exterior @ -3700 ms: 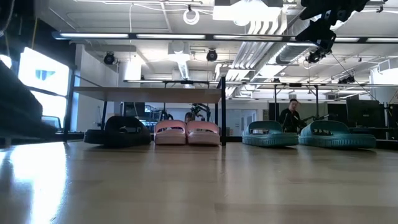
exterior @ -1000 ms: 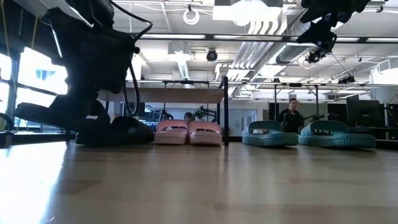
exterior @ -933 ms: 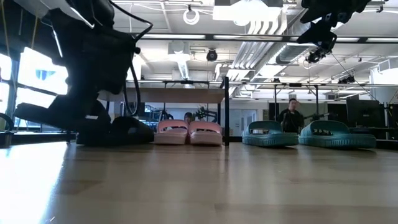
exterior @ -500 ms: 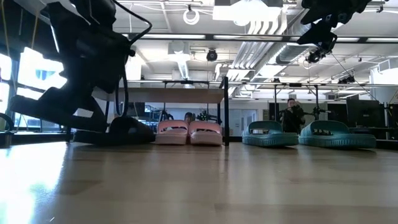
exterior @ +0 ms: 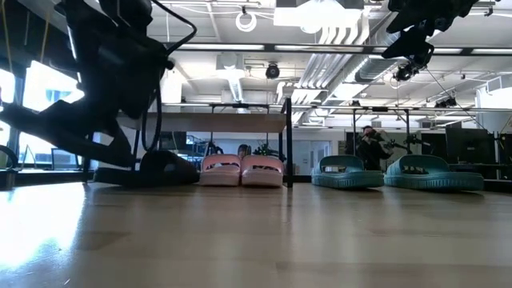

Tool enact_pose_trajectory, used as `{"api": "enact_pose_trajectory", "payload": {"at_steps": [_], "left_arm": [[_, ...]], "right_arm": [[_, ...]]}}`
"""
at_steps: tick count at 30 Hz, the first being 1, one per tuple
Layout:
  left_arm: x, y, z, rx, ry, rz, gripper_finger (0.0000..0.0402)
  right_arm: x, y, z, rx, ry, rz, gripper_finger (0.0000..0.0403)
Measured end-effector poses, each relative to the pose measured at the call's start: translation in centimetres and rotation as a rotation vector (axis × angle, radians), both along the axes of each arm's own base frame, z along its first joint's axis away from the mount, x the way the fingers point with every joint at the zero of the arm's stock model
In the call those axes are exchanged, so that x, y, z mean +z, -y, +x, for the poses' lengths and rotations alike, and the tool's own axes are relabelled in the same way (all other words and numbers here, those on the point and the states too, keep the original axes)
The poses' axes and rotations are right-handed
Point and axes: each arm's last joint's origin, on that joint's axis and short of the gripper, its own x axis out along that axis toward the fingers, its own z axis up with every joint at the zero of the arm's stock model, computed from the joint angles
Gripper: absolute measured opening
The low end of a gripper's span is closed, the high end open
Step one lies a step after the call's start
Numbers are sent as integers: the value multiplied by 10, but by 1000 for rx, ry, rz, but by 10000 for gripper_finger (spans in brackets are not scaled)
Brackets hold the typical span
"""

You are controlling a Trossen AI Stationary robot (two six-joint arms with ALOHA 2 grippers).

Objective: Pick and place slides into the shelf
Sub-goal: Put the left black slipper under the shelf

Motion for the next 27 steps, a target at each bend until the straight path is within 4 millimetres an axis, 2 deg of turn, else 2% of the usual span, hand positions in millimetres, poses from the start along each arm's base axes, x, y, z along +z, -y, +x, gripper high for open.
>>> {"api": "enact_pose_trajectory", "payload": {"at_steps": [6, 10, 19, 27], "left_arm": [[-3, 0, 4, -53, -18, -58, 0], [-3, -4, 4, -29, -13, -65, 0], [-6, -7, 10, -34, 64, -58, 0], [-5, 0, 9, -53, 41, -60, 0]], "right_arm": [[0, 0, 0, 0, 0, 0, 222], [0, 0, 0, 1, 0, 0, 222], [-1, 0, -1, 1, -9, 2, 222], [-1, 0, -1, 1, -9, 1, 222]]}}
